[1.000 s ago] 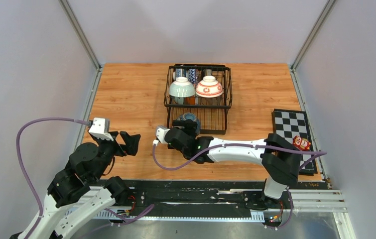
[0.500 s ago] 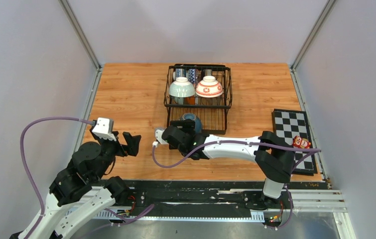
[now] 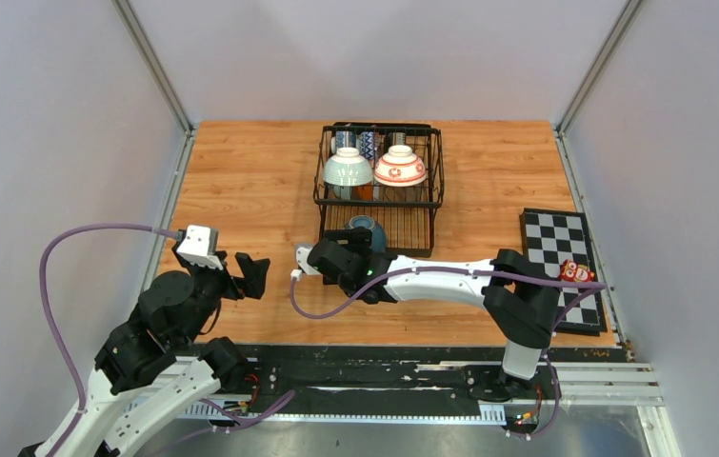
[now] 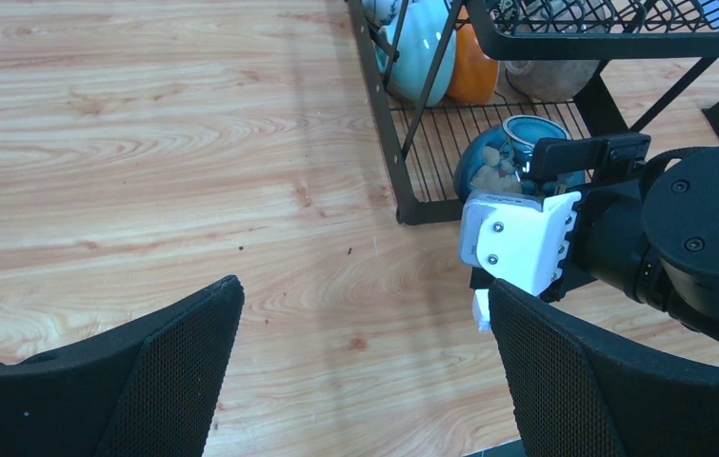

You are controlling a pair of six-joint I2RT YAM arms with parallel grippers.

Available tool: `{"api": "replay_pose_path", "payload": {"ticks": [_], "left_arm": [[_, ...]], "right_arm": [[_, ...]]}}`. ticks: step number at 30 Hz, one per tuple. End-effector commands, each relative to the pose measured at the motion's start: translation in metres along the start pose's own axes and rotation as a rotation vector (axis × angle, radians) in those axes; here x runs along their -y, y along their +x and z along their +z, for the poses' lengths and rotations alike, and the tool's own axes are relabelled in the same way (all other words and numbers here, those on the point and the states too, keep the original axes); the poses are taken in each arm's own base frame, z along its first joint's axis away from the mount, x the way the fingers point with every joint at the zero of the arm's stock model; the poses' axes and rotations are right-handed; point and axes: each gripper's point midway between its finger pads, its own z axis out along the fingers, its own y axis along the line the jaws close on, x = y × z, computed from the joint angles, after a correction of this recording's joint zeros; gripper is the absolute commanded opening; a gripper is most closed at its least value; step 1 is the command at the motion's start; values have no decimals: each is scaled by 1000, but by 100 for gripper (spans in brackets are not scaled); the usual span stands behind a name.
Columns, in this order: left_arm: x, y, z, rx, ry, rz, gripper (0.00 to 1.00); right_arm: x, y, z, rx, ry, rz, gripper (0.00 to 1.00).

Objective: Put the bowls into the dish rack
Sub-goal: Turn the bowl upside down on the dish rack.

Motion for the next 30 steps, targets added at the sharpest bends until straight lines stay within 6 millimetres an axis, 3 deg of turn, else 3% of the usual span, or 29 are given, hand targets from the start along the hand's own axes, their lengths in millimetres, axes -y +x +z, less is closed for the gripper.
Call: {"api": "replay_pose_path", "payload": {"ticks": [1, 11, 30], "left_arm": [[-1, -1, 2, 10, -9, 10, 100], [-2, -1, 2, 8, -11, 12, 100], [-4, -3, 0, 22, -14, 4, 100]], "right_arm": [[-13, 2, 4, -16, -55, -3, 32], [-12, 3, 5, -23, -50, 2, 49], [-11, 1, 4, -19, -48, 25, 69]]}}
